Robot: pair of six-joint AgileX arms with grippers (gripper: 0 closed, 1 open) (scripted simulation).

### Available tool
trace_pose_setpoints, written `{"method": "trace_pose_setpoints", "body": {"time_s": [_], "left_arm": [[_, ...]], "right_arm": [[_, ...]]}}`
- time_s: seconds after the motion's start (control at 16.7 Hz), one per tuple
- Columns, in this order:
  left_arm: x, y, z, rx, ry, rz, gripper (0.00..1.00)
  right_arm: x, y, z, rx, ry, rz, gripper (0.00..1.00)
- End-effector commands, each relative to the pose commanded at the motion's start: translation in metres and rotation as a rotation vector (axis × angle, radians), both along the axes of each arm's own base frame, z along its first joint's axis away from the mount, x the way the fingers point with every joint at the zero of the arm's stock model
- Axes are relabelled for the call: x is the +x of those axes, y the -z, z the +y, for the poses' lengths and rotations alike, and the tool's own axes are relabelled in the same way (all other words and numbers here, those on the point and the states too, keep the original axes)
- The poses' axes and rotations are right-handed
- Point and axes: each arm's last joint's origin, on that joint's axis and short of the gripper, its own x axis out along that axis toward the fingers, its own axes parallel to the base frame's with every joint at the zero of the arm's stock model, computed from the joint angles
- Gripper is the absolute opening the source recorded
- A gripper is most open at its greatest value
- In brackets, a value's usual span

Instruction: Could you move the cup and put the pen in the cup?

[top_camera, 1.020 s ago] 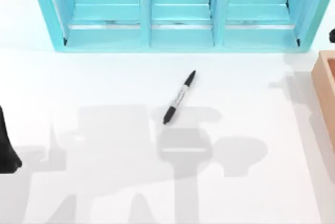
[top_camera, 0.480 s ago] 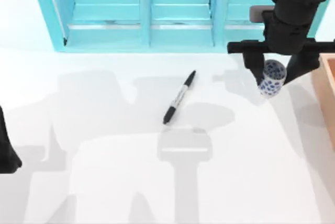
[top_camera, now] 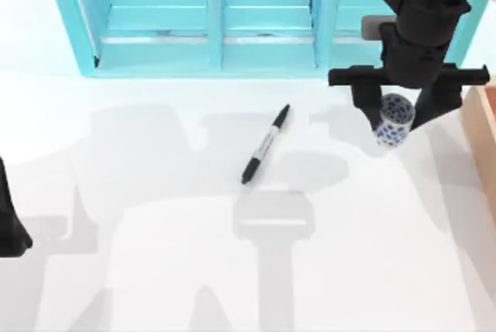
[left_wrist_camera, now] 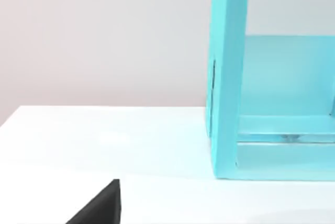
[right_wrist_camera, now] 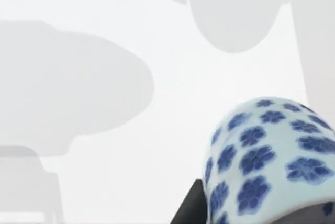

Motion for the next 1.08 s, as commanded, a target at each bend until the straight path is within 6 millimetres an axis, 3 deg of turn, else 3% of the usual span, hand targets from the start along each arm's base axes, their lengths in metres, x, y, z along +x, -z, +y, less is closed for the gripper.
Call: {"method": "trace_pose_setpoints", "body": {"time_s": [0.3, 0.54, 1.08], "left_arm": [[0.0, 0.0, 0.0, 0.0, 0.0, 0.0, 1.0], [0.0, 0.0, 0.0, 0.0, 0.0, 0.0, 1.0], [0.0, 0.0, 0.0, 0.0, 0.0, 0.0, 1.0]], "right_arm": [[0.0, 0.031, 0.002, 0.002, -0.003, -0.01, 0.0], [0.0, 0.033, 0.002, 0.002, -0.003, -0.008, 0.0], [0.0, 0.033, 0.002, 0.002, -0.003, -0.008, 0.68]]}}
